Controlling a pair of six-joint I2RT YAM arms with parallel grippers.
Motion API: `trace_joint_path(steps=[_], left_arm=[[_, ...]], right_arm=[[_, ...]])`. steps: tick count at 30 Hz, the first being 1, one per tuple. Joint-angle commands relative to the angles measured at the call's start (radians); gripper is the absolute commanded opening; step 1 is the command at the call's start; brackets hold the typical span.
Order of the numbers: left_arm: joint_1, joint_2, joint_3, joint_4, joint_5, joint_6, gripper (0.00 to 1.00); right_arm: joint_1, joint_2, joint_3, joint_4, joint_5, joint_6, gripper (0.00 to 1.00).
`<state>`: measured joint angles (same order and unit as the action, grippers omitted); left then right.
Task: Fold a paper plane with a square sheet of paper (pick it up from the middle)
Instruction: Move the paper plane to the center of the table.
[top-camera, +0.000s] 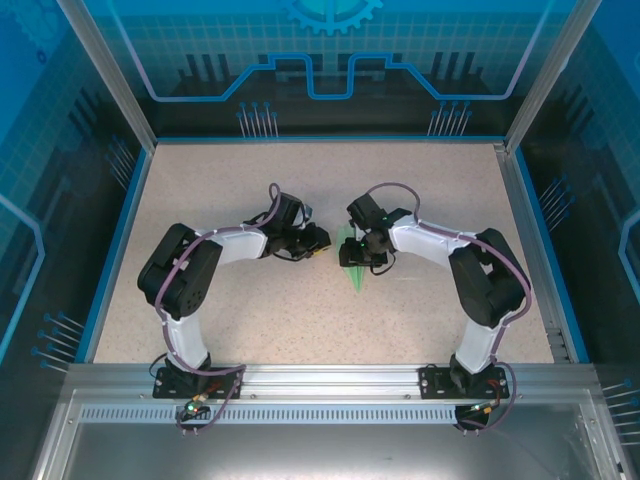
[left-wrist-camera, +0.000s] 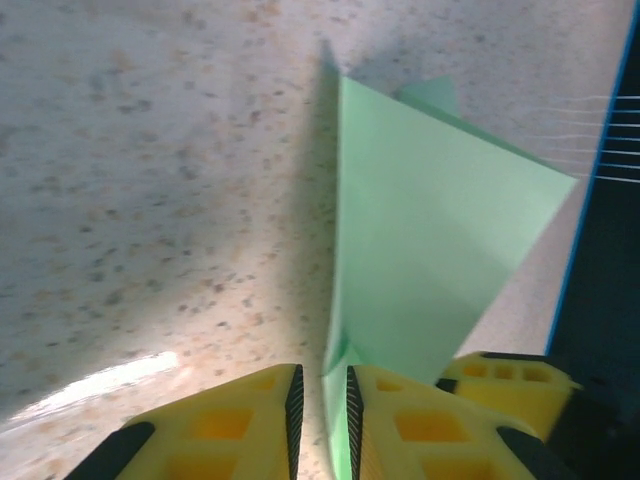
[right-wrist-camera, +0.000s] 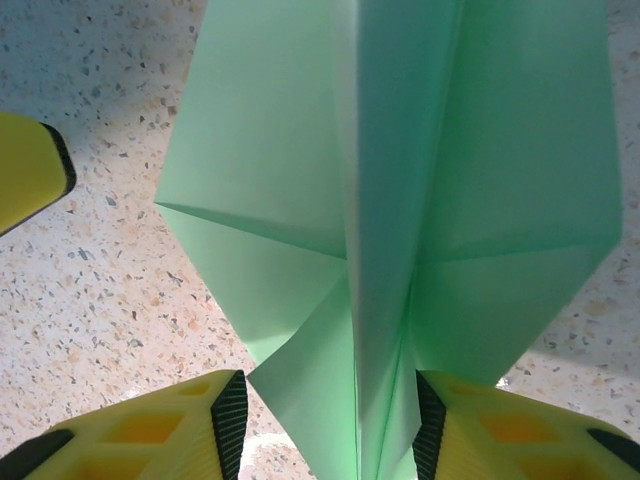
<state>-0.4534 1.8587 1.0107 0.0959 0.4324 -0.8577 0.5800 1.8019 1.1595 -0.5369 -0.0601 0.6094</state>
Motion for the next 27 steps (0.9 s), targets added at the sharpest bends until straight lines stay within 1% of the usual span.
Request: trace_joint_path(steps=[1,5,15,18,20,22,27], left_arm=[[0.007,-0.010,-0.014,0.078,0.076,-0.024,0.24],[-0.002,0.018,0.003,0.066,0.097,-0.010,0.27],[-0.016,0.056,0.046,-0.012,0.062,0.016,0.26],[-0.016,0.059,0.046,-0.015,0.061,0.017,0.26],[-0.016,0.057,0.045,-0.016,0.060,0.017,0.26],[-0.015,0.054,0.045,-0.022,0.055,0.017,0.26],[-0.013,0.029,0.041,-0.069,0.000,0.029,0.27]], right_arm=[[-0.006,0.032,0.030,-0.031,-0.004,-0.011,0.49],[-0.004,0.046,0.037,-0.036,0.002,-0.011,0.51],[0.000,0.020,0.034,-0.045,0.034,0.000,0.41],[0.000,0.017,0.031,-0.044,0.038,0.004,0.35],[0.000,0.017,0.032,-0.044,0.038,0.005,0.27],[0.000,0.022,0.034,-0.047,0.044,0.009,0.25],[0.001,0.027,0.044,-0.064,0.081,0.020,0.12]])
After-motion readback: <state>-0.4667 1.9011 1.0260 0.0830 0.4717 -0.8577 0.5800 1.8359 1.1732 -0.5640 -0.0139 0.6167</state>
